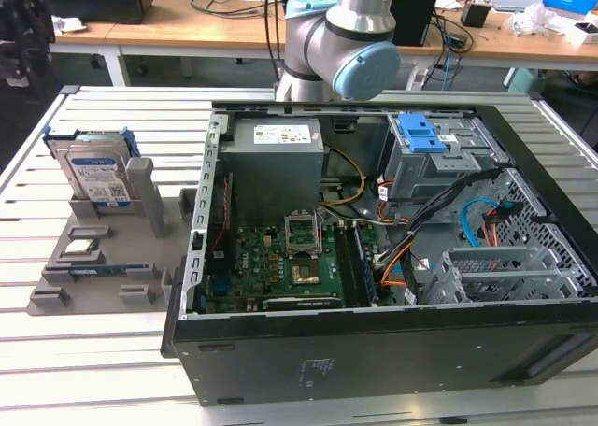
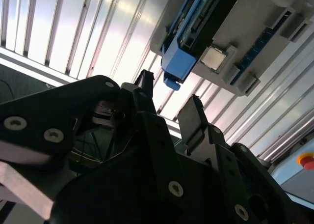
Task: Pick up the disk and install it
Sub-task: 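Pick up the disk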
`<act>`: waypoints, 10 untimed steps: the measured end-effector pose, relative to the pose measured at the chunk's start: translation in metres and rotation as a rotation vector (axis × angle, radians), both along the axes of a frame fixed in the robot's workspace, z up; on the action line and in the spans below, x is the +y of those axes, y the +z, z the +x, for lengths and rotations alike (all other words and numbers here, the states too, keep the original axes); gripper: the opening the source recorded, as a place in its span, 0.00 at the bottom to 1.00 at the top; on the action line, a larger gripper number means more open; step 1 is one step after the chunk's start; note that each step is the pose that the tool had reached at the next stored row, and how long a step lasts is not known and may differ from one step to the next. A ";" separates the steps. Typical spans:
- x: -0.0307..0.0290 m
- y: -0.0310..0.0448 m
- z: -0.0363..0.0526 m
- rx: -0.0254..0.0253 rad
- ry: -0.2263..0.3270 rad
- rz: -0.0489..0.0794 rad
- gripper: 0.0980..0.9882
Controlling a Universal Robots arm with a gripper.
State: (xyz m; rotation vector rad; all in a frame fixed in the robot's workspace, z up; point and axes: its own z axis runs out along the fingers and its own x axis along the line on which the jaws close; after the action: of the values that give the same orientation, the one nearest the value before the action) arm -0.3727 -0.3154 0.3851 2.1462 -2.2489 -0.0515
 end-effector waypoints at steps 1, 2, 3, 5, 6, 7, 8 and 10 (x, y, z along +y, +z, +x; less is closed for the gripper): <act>0.0000 -0.0009 0.0000 -0.0001 0.000 0.000 0.43; 0.0000 -0.0015 0.0000 -0.0001 0.000 0.000 0.43; 0.0000 -0.0020 0.0000 -0.0001 0.000 0.000 0.43; 0.0000 -0.0031 0.0000 -0.0001 0.000 0.000 0.43; 0.0000 -0.0039 0.0000 -0.0002 0.000 0.000 0.43; 0.0000 -0.0046 0.0000 -0.0001 0.000 0.000 0.43; 0.0000 -0.0061 0.0000 -0.0001 0.000 0.000 0.43; 0.0000 -0.0078 0.0000 0.0000 0.000 0.000 0.43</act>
State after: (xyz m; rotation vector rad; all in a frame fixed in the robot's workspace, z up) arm -0.3727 -0.3154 0.3773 2.1462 -2.2489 -0.0514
